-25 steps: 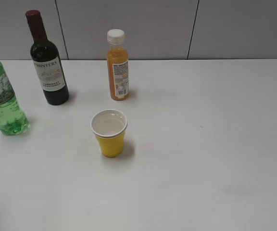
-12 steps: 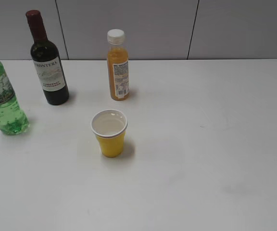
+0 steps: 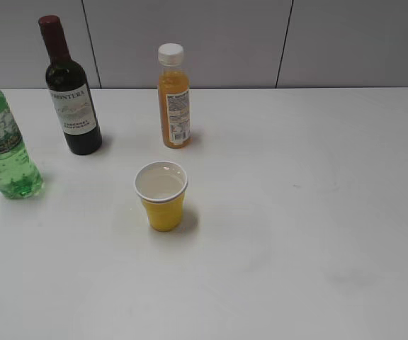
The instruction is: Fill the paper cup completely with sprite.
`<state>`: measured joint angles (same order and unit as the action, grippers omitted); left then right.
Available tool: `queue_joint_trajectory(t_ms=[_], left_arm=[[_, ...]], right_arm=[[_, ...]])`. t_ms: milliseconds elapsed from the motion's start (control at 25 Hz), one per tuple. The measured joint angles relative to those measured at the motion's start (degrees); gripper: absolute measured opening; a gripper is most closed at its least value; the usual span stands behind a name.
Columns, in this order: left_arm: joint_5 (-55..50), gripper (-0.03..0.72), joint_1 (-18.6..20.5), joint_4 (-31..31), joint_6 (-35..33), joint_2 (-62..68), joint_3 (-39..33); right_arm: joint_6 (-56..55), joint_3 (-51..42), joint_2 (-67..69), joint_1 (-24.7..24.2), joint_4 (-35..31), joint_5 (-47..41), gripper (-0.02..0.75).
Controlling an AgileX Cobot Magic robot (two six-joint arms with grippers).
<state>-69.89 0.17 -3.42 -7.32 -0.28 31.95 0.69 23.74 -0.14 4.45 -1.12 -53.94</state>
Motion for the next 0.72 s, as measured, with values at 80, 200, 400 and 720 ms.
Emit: queue_joint_trajectory(t_ms=[80, 200, 400, 720], left_arm=[[0.6, 0.590, 0.0, -0.3, 0.0, 0.0, -0.2], [2.5, 0.589, 0.0, -0.7, 0.0, 0.0, -0.3], [5.9, 0.589, 0.0, -0.7, 0.0, 0.0, -1.1], [9.5, 0.585, -0.2, -1.8, 0.0, 0.0, -2.7]], right_arm=[[0.0, 0.0, 0.0, 0.0, 0.0, 0.0, 0.585], [0.0, 0.0, 0.0, 0.0, 0.0, -0.1, 0.585], [0.0, 0.0, 0.0, 0.0, 0.0, -0.1, 0.585], [0.0, 0.0, 0.0, 0.0, 0.0, 0.0, 0.585]])
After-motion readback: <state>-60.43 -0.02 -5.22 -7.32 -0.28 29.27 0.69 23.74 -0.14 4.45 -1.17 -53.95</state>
